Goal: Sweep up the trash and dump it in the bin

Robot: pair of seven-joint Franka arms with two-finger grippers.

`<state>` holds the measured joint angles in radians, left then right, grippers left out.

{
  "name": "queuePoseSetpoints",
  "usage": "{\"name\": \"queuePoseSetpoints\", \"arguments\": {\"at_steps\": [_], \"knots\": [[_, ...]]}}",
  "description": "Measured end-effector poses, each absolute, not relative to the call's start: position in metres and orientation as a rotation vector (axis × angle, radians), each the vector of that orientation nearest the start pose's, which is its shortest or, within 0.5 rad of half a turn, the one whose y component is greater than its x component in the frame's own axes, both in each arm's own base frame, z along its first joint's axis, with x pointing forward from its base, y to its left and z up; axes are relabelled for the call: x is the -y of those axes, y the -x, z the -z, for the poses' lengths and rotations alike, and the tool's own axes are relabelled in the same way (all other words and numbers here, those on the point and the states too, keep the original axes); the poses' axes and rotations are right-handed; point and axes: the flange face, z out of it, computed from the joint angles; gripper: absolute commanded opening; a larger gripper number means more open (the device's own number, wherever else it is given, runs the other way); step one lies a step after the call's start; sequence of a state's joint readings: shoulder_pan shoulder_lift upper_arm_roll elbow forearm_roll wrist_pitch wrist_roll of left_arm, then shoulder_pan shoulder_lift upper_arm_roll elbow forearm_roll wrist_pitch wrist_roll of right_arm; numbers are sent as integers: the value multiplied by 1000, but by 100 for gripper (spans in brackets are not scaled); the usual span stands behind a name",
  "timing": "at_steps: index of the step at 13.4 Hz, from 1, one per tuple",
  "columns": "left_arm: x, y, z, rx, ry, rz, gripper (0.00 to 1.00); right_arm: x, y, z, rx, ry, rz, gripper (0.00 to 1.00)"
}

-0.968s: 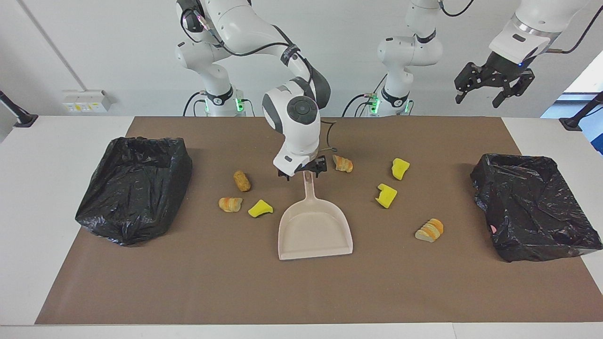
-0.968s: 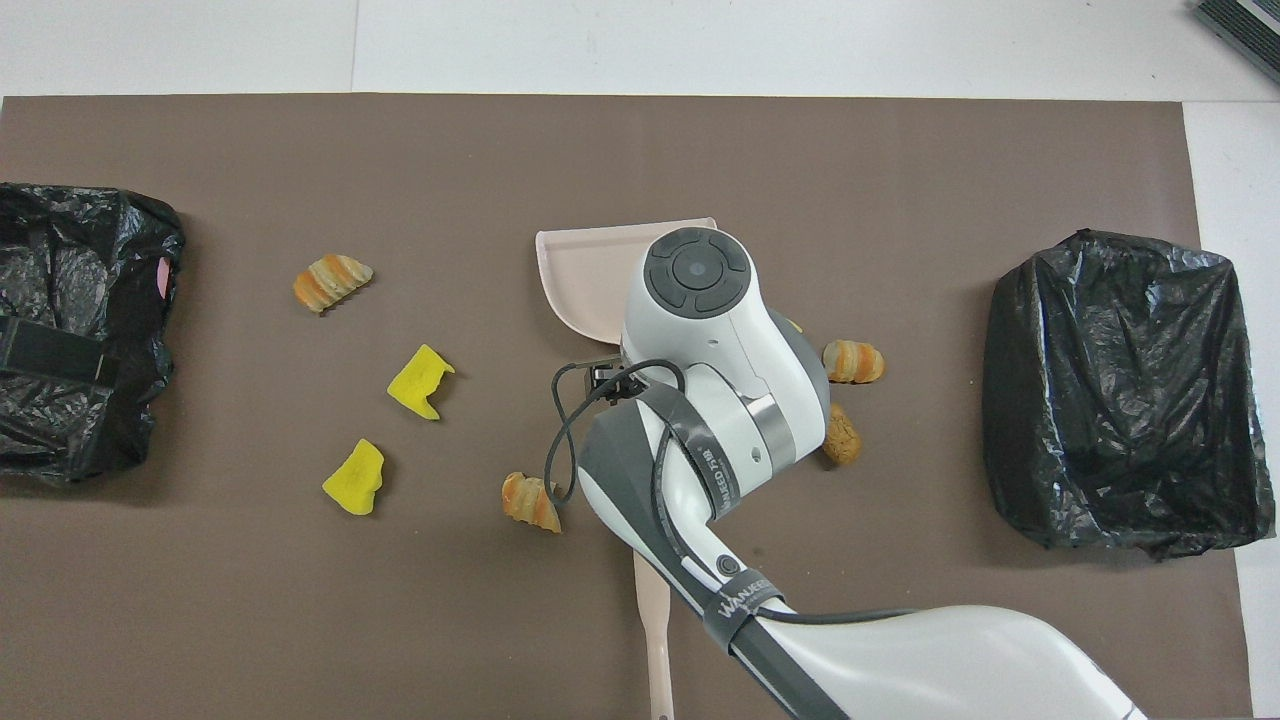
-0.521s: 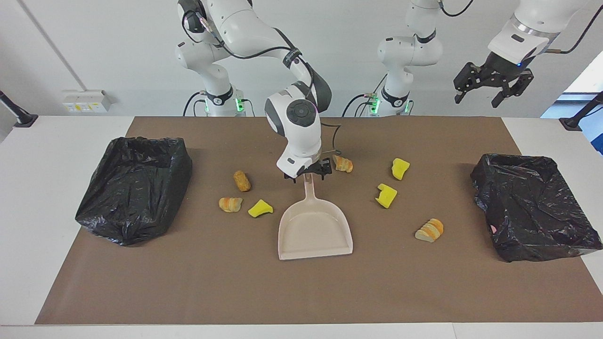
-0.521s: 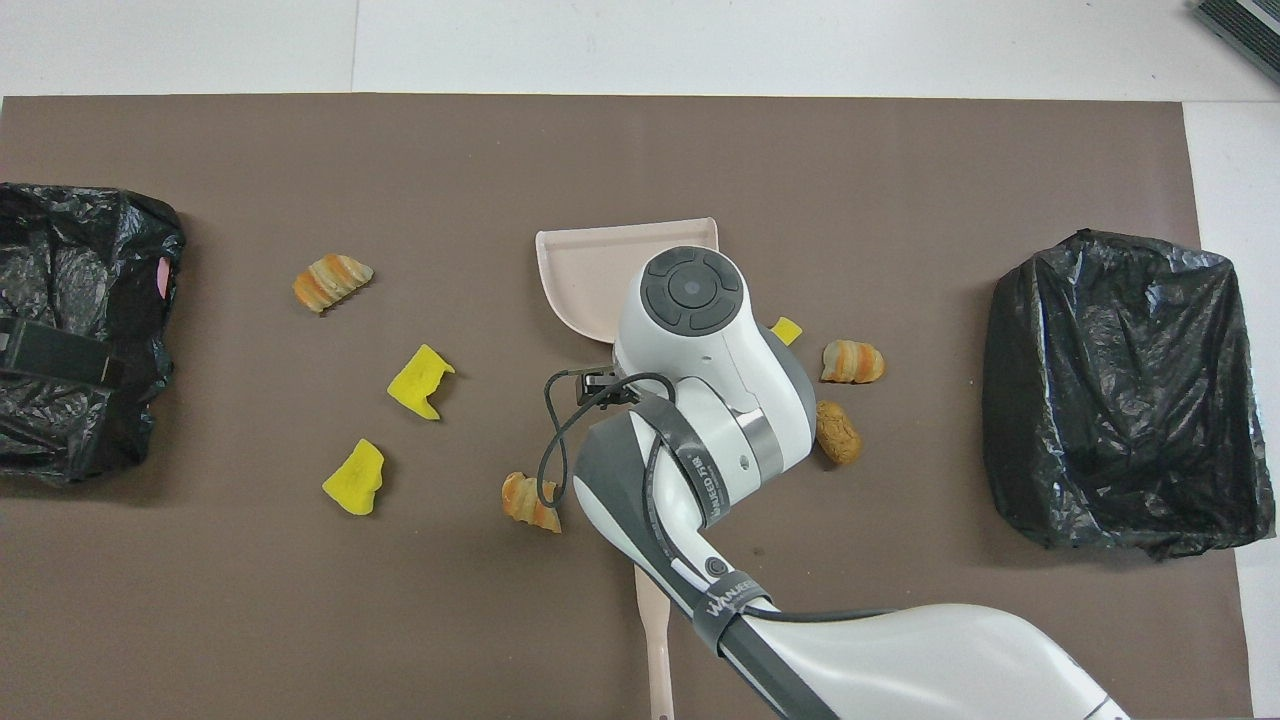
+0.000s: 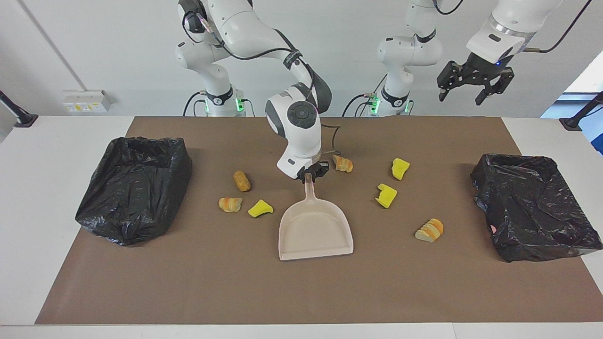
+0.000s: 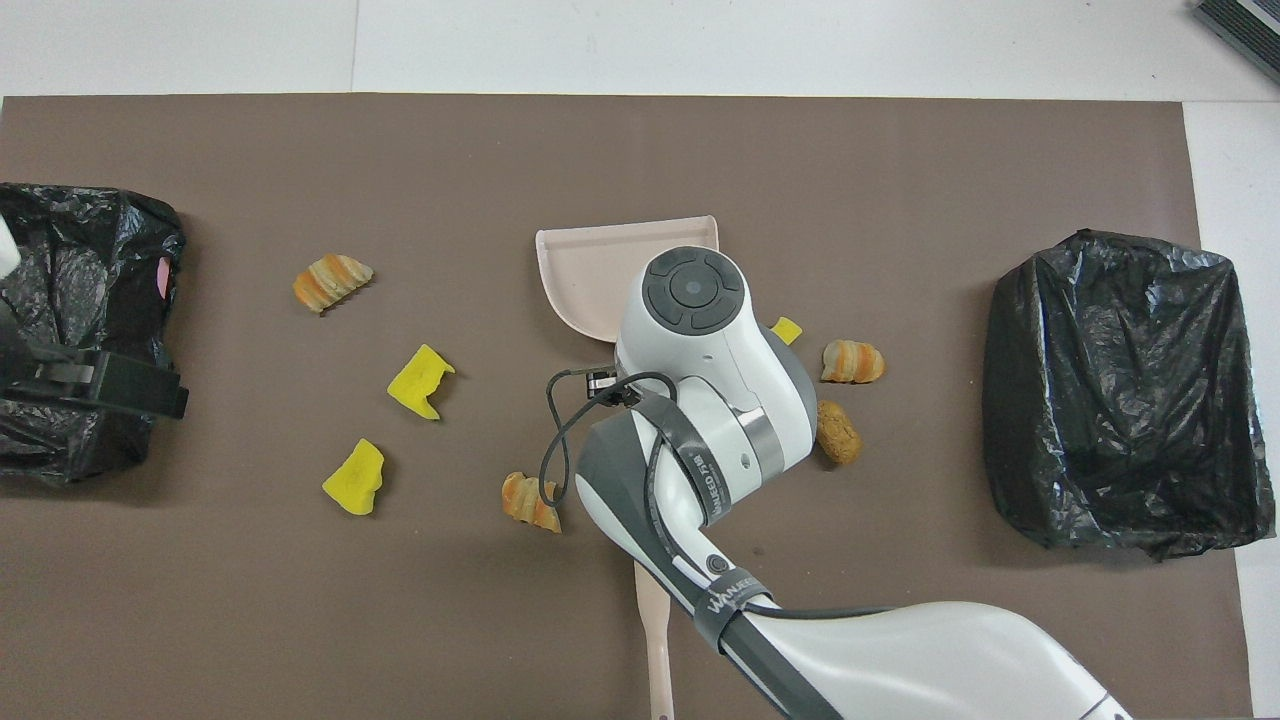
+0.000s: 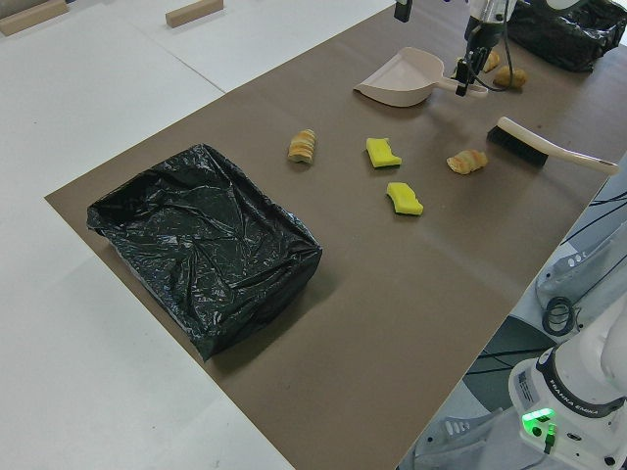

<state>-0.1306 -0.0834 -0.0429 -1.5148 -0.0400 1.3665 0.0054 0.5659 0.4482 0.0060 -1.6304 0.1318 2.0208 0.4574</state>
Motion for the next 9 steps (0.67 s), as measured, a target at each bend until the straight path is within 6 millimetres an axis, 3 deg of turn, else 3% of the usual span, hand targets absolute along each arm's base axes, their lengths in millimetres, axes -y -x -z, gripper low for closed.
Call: {"name": "queuePoseSetpoints", "arguments": {"at_steps": [3, 6, 9], "knots": [[119, -473, -653, -358, 3136, -118, 100, -365, -561, -358, 126, 3060, -169, 0], [150, -448, -627, -430, 3107, -142, 100, -353, -568, -368, 413, 3021, -153, 0], [194, -421, -596, -471, 3103, -167, 100, -299, -592, -403, 618, 2969, -128, 0]]}}
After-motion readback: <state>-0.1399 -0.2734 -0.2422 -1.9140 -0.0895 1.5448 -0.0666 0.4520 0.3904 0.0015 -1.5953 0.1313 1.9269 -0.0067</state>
